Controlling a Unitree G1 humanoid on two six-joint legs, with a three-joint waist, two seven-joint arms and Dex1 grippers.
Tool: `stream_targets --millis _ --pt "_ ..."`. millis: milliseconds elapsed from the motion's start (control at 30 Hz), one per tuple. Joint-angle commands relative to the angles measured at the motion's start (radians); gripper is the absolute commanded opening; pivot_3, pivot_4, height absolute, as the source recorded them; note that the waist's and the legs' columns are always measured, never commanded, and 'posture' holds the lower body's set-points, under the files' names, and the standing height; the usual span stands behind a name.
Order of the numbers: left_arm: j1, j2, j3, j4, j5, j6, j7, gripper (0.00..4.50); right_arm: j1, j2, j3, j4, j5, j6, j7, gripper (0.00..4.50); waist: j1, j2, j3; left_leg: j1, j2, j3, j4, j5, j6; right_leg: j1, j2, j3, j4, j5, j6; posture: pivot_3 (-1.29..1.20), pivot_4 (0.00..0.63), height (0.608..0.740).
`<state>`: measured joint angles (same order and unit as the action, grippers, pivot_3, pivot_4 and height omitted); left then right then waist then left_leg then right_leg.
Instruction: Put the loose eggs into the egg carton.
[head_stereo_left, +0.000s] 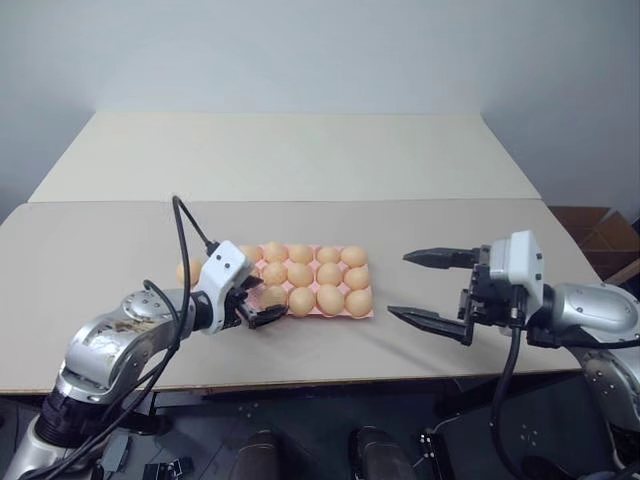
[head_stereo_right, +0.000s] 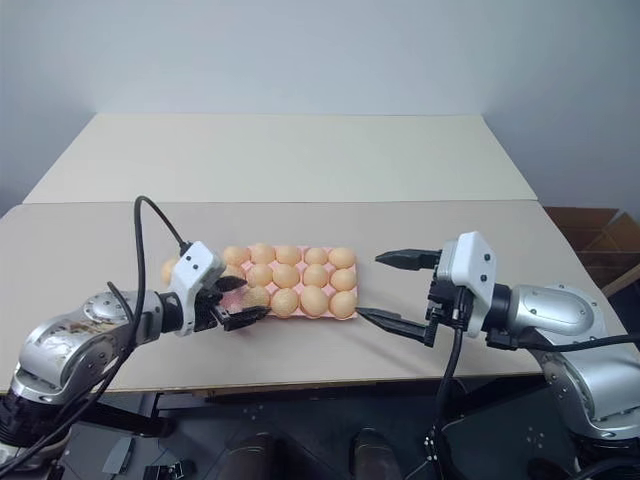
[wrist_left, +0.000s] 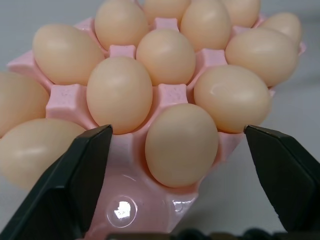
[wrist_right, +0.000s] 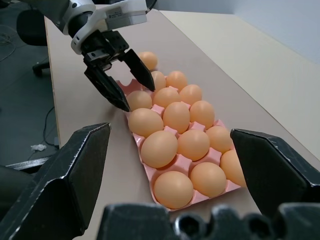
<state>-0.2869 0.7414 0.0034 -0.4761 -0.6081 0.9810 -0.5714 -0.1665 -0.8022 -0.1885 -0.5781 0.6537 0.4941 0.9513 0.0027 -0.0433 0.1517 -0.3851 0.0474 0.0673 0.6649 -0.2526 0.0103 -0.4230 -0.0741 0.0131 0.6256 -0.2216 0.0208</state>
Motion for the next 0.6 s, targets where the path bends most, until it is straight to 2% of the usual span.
stream_targets --millis 33,167,367,467,600 --pt "0.028 0.021 0.133 -0.080 -0.058 -0.012 -0.024 4.46 -0.003 -0.006 -0.030 -0.028 0.033 -0.004 -0.003 4.50 -0.001 0.000 0.000 0.000 0.000 0.000 0.000 0.000 0.000 0.000 0.000 0.000 0.000 0.000 0.000 0.00 0.150 0.740" --pt "0.132 0.073 0.310 -0.122 -0.087 -0.078 -0.100 4.46 -0.004 -0.007 -0.022 -0.012 0.034 -0.016 0.019 4.50 -0.005 0.000 0.000 0.000 0.000 -0.001 0.000 0.000 0.000 0.000 0.000 0.000 0.000 0.000 0.000 0.00 0.150 0.740" --pt "0.426 0.162 0.660 -0.082 -0.098 -0.233 -0.402 4.46 -0.017 -0.008 -0.006 0.060 0.018 -0.026 0.059 4.50 -0.014 0.000 0.000 0.001 0.001 0.000 0.000 0.000 0.000 0.000 -0.001 0.000 0.000 -0.001 -0.001 0.00 0.150 0.740" --pt "0.566 0.111 0.823 -0.067 -0.090 -0.353 -0.493 4.46 -0.022 -0.005 -0.001 0.099 0.004 -0.033 0.063 4.50 -0.014 0.001 0.000 0.001 0.001 0.002 0.000 0.000 0.000 -0.001 -0.001 0.000 0.000 -0.004 -0.007 0.00 0.150 0.740" --pt "0.778 0.099 0.981 -0.010 -0.137 -0.333 -0.650 4.46 0.007 -0.012 -0.011 0.121 0.002 -0.047 0.096 4.50 -0.010 0.000 0.000 0.001 0.002 0.003 0.000 0.000 0.000 0.000 -0.001 -0.001 0.000 -0.005 -0.008 0.00 0.150 0.740"
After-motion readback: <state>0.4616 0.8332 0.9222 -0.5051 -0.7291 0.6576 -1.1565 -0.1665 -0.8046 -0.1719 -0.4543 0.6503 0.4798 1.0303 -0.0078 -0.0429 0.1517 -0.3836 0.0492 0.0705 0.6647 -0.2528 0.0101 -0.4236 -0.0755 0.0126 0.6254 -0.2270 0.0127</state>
